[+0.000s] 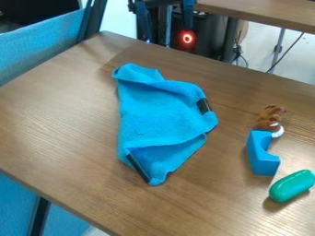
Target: Unfold from top right to bottom left.
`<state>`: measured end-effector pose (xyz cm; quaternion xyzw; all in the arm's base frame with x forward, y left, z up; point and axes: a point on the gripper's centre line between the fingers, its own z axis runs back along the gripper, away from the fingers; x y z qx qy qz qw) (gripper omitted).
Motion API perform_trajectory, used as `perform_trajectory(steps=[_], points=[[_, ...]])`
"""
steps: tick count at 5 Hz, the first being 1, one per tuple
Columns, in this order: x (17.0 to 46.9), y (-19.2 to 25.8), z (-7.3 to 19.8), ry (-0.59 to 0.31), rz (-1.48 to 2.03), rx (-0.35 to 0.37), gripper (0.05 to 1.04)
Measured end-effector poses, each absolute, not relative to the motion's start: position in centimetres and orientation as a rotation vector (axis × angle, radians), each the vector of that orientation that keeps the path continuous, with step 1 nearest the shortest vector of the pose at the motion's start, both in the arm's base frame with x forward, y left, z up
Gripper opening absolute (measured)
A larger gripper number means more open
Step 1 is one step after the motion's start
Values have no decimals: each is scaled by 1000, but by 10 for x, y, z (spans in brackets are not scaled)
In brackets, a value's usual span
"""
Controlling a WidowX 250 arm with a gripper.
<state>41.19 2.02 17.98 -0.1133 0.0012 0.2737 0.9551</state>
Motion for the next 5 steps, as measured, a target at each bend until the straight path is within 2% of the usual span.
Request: perform_trajectory(steps=[1, 3, 4, 5], points=[[414, 20, 160, 49, 566, -223, 1000], [421, 8, 127, 34, 600, -155, 1000], [420, 0, 96, -1, 649, -96, 1000], [419, -20, 97, -151, 685, -78, 1000]])
